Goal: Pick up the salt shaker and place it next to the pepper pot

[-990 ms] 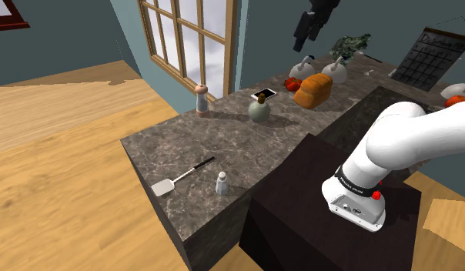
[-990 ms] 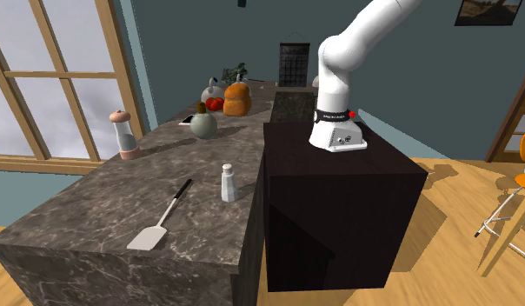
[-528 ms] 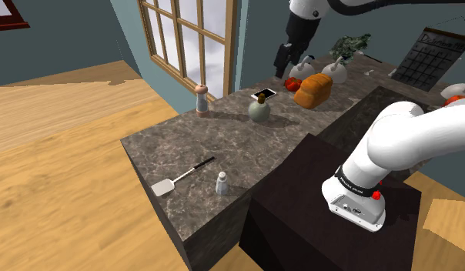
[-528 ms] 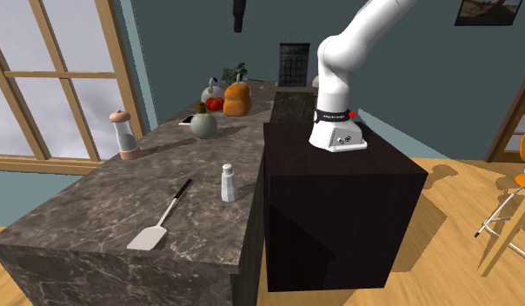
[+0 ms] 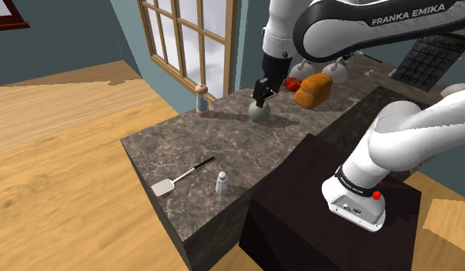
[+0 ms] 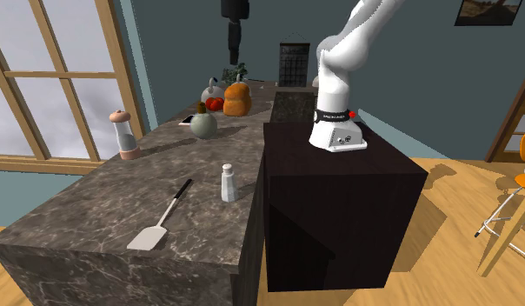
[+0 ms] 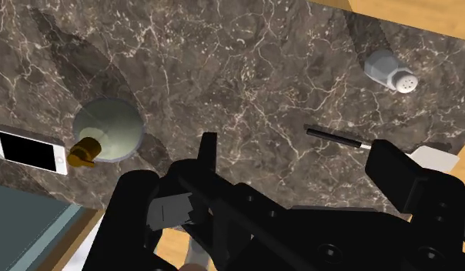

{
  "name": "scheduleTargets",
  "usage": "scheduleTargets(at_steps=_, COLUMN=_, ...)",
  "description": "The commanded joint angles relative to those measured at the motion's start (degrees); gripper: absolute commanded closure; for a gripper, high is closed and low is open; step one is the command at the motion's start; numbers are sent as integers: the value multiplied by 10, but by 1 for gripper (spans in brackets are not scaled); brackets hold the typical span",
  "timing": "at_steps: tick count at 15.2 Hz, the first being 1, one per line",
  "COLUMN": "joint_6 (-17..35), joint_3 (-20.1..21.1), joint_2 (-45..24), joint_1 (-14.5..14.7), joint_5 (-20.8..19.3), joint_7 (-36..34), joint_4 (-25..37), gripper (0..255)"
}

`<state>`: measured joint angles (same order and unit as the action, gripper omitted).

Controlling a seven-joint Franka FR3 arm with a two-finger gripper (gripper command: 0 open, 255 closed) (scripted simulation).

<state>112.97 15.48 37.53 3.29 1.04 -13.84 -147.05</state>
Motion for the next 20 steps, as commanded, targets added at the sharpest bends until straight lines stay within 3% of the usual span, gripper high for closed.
scheduleTargets(at_steps=1, joint_6=28, joint_3=20, joint_2=-30, joint_1=5, joint_5=7, joint_7=-21, joint_4=-4, gripper=0)
scheduleTargets(at_steps=7, joint_6=111, joint_3=79, joint_2=-130, joint_1=13, joint_5=14, joint_7=-85, joint_4=-10, gripper=0)
scheduleTargets(at_steps=12, joint_6=177, joint_3=129, joint_2=-233, joint_1=10, joint_5=-7, joint_7=-151, joint_4=3, gripper=0)
scheduleTargets(at_steps=16, joint_6=223, joint_3=164, joint_2=-328, joint_1=6, joint_5=-52, joint_7=-219, joint_4=27, gripper=0)
scheduleTargets(at_steps=20, joint_6=257, joint_3=177, joint_2=-432, joint_1=16, joint_5=-124, joint_7=-301, joint_4=63, gripper=0)
